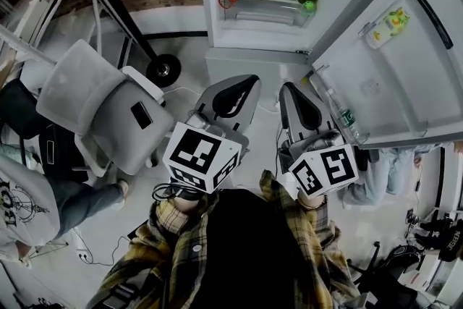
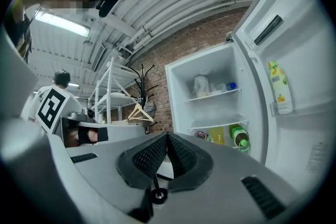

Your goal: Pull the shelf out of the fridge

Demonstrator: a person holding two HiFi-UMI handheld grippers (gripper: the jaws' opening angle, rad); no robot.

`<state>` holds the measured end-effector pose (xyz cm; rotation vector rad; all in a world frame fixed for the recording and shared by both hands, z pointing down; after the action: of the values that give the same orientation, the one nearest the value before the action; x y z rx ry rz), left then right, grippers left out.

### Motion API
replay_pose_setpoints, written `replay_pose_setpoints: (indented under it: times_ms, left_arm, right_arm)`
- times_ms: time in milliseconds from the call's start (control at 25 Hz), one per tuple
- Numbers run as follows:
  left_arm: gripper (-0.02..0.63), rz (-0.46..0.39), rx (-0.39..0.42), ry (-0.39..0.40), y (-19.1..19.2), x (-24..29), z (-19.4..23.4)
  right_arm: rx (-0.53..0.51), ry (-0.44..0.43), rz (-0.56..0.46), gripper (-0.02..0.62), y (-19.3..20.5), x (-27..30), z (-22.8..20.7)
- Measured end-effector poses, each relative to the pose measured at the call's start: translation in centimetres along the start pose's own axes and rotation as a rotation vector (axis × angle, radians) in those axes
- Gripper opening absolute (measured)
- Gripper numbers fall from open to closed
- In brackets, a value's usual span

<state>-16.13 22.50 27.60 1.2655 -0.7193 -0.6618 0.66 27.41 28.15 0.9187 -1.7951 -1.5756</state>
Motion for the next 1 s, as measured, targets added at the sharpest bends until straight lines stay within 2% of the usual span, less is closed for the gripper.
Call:
replay_pose_setpoints:
  times_ms: [480,720,1000]
  left_arm:
    - [0.005,0.034,0.007,0.043,-0.6,5.3,6.0]
    - [0.005,0.073,-0.016,0.061,0.1,8.1,7.1]
    - [0.005,0.095,-0.029,0.056,0.5,11.5,6.9]
  right_arm:
    - [0.04,0.08,-0.004,0.018,0.6,5.4,-3.3]
    - [0.067,0.108,0.022,0.018,1.3,6.7,-5.4]
    - [0.087,0.095,0.041,0.018,1.4,7.4,-8.6]
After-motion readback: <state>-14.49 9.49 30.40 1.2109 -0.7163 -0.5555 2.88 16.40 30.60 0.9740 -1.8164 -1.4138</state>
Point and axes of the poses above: the fingertips, and each gripper's own axes: x forward along the fingers, z to its left, y out of its underside, the point moved 10 cm from there along -x, backward along the fingers, and after that the axes turned 15 degrees about -y, right-handed, at the moved point
